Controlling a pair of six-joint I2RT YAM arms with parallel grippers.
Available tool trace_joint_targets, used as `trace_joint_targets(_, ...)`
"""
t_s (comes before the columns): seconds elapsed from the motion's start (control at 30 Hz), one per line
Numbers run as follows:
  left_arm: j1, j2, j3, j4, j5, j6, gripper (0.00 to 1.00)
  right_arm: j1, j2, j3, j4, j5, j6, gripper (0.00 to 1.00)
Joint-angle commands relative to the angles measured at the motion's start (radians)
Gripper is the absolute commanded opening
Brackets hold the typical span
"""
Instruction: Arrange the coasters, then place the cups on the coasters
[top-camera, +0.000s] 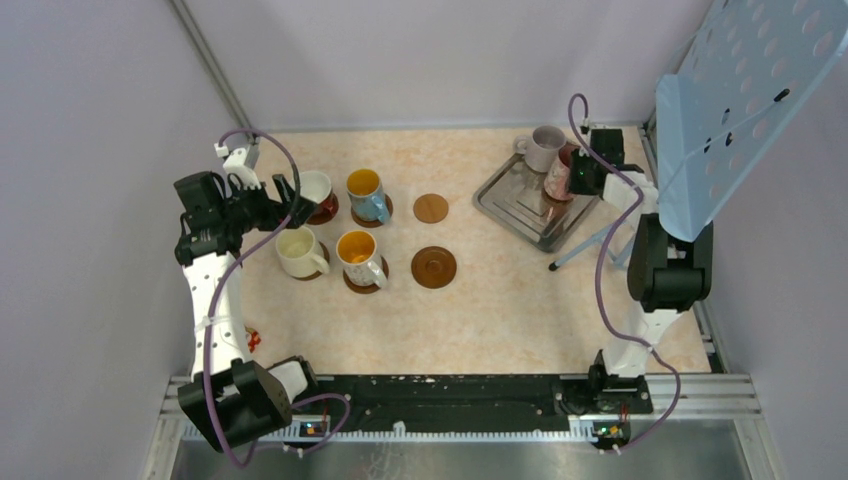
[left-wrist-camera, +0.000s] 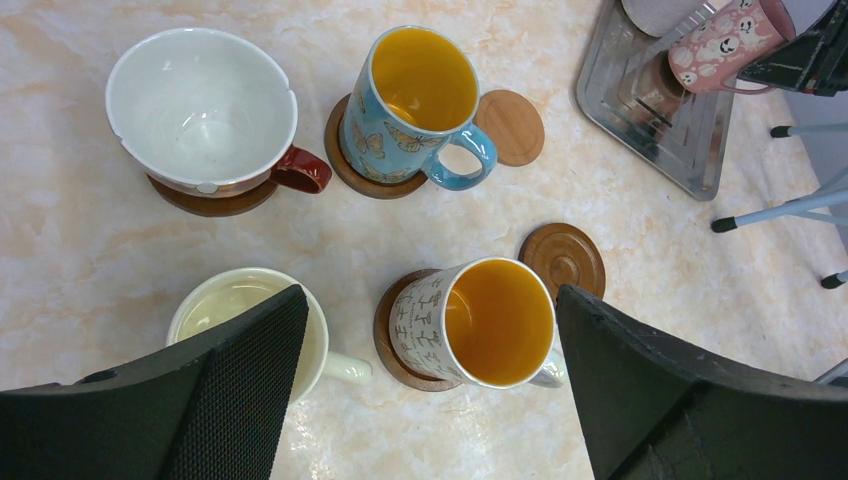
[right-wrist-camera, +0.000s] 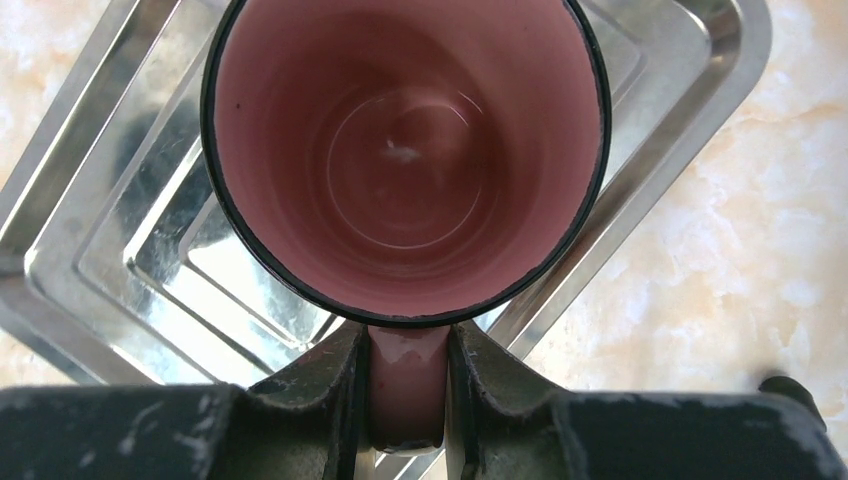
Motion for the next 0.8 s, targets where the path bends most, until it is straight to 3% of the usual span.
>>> trace_joint_targets(0.0,0.006,-0.004,0.009,0.016,0.014,-0.010,0.99,0.006,-0.119,-0.022,0.083,-0.111,-0.055,0.00)
trace_joint_targets(0.27,0.006,-0.002,0.009,0.018,0.019,-0.013,0.99,0.020,-0.214,-0.090,0.097,-0.306,-0.178,0.00)
trace_joint_targets(0.77,0.005,-0.011,0.007,0.017,0.004,-0.027,0.99,0.327,-0.263,-0.030,0.174,-0.255,-0.315,0.00)
